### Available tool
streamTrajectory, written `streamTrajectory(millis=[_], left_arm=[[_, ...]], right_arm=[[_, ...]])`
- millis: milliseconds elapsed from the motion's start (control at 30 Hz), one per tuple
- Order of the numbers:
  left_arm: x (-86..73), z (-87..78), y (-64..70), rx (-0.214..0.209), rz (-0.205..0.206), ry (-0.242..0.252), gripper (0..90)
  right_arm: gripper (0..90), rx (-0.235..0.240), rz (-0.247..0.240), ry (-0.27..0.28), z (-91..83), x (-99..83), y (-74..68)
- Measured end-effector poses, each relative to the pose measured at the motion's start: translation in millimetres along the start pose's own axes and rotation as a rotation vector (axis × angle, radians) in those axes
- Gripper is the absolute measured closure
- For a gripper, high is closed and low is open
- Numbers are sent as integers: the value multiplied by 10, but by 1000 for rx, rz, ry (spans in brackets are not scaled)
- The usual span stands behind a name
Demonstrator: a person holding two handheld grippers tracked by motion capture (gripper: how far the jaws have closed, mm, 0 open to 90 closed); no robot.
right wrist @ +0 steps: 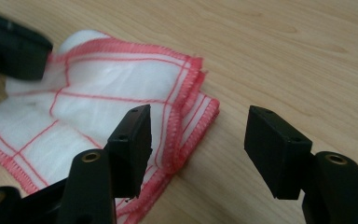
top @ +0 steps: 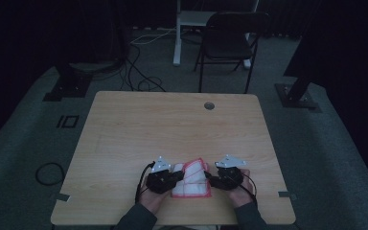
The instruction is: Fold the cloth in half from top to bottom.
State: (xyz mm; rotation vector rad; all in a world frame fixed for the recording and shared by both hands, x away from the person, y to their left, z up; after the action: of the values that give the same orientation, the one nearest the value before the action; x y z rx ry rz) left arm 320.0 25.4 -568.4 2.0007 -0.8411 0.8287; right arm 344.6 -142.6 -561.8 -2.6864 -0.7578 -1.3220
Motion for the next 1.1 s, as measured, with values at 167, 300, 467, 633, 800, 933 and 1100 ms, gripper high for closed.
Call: streamTrajectory(millis=[167,300,467,633,800,933,1100], left_arm=[[-104,34,70,-19,13,-21,831],[-157,47,116,-27,20,-32,830],[-221,33,150,-35,26,-47,826],[-284,12,194,-44,30,-56,818],[-327,-31,242,-54,33,-60,793],[-339,-113,258,-52,33,-45,745],[-340,-238,246,-42,30,-21,700]], right_arm=[[434,-9,2,9,19,71,13],[474,-14,10,19,33,151,14],[488,-21,28,40,31,265,29],[488,-31,36,55,12,357,38],[487,-36,41,61,-3,375,60],[485,-38,47,57,-9,337,92],[485,-39,57,48,2,289,133]])
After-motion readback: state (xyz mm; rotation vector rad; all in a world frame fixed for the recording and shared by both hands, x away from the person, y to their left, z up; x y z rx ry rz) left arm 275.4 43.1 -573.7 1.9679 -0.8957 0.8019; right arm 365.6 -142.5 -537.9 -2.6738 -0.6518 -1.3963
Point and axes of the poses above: each handheld gripper's, and its own axes: z roughly forward along the jaws, x roughly out of its top, y roughly to its right, the point moved 8 cm from there along z, roughly forward along the jaws, and after that the axes turned 14 degrees about -x, right-handed, at the moved point
